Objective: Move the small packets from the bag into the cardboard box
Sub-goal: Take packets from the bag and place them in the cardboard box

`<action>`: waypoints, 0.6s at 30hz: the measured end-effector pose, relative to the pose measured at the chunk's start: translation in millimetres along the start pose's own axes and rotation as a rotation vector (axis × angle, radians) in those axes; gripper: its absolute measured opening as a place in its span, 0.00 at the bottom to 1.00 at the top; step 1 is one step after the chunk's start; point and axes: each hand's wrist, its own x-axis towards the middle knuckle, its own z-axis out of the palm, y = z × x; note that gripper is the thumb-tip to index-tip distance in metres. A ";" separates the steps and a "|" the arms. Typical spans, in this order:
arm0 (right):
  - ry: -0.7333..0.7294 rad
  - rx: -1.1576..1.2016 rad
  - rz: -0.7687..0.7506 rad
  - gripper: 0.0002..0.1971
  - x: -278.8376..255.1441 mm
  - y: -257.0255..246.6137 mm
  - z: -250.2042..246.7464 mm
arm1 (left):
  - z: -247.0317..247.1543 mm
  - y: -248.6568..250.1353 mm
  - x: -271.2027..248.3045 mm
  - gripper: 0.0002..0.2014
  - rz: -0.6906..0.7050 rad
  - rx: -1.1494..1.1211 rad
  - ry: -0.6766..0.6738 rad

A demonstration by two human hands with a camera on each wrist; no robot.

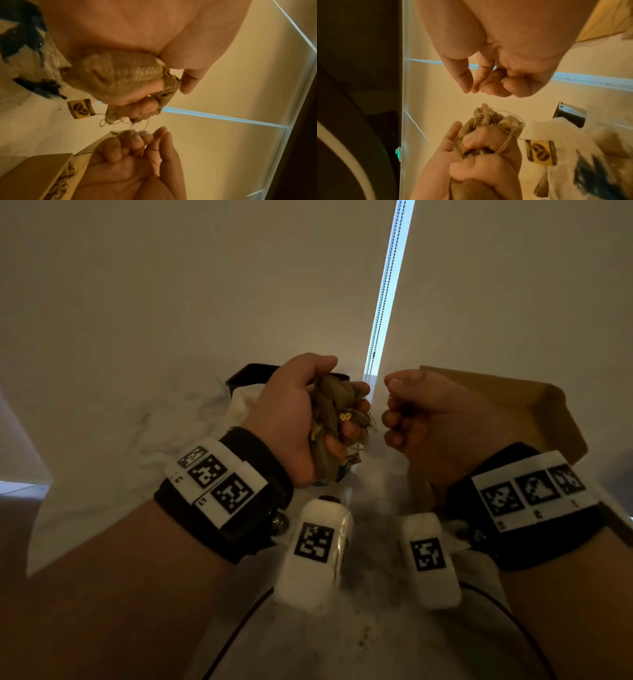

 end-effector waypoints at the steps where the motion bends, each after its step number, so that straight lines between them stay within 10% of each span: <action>1: 0.006 -0.024 -0.036 0.03 -0.7 0.7 -1.0 | 0.8 -1.4 0.7 0.21 -0.006 0.011 0.000; 18: -0.159 -0.432 -0.192 0.10 -19.2 1.3 11.6 | 14.0 -12.5 -8.6 0.25 0.051 0.183 0.018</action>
